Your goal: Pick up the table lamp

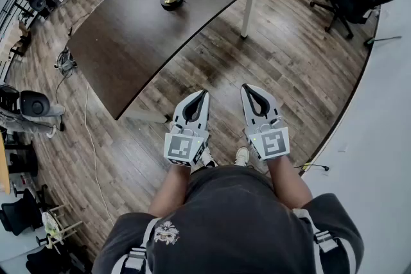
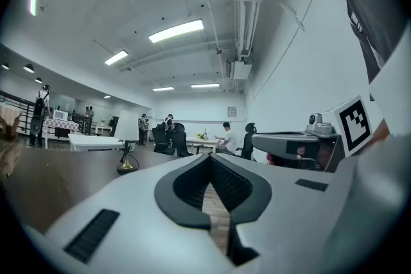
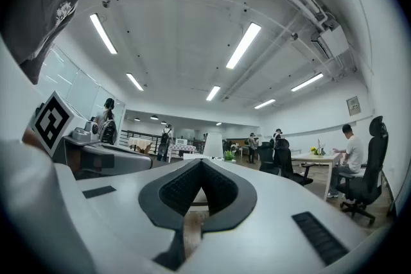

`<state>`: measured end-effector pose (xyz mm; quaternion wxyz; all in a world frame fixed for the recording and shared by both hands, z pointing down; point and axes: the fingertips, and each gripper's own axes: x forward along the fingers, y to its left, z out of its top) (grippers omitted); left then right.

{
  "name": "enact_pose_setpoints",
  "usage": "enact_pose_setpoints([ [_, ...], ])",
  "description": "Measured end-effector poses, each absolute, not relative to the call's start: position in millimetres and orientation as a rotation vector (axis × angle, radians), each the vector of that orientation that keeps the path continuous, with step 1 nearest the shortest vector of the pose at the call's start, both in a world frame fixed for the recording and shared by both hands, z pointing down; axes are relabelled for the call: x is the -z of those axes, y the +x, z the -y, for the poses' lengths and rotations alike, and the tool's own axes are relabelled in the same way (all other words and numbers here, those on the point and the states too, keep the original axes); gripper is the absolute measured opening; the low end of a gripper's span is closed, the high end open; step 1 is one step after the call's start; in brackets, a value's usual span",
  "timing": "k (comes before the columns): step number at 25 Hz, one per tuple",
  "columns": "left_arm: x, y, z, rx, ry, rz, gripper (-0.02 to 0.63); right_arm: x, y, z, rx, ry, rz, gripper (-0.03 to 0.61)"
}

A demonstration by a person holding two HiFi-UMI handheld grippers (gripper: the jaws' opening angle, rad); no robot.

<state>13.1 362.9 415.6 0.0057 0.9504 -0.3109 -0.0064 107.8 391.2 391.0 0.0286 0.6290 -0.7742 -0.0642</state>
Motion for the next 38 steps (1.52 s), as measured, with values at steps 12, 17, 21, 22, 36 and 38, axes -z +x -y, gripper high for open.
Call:
enact_pose_setpoints([
  [12,-419,-52,-329,-0.017,2.969,1.006,0.005,-392,44,-358,0.202,1.92,2.404,0.021],
  [17,-417,-82,-314,0.009,2.969,0.999,0.005,-388,12,-340,0.208,1.93,2.431,0.023],
  [21,-410,-97,-299,0.023,2.964,1.015,0.005,-387,-9,-328,0.208,1.905,2.431,0.022],
  [22,-411,-98,-296,0.032,2.962,1.012,0.006,-388,-13,-325,0.206,1.893,2.433,0.023],
  [36,-424,-95,-219,0.018,2.911,1.087,0.005,-392,-3,-248,0.156,1.831,2.492,0.023],
  [38,-424,-85,-203,0.017,2.896,1.101,0.005,-392,11,-230,0.144,1.834,2.502,0.021],
])
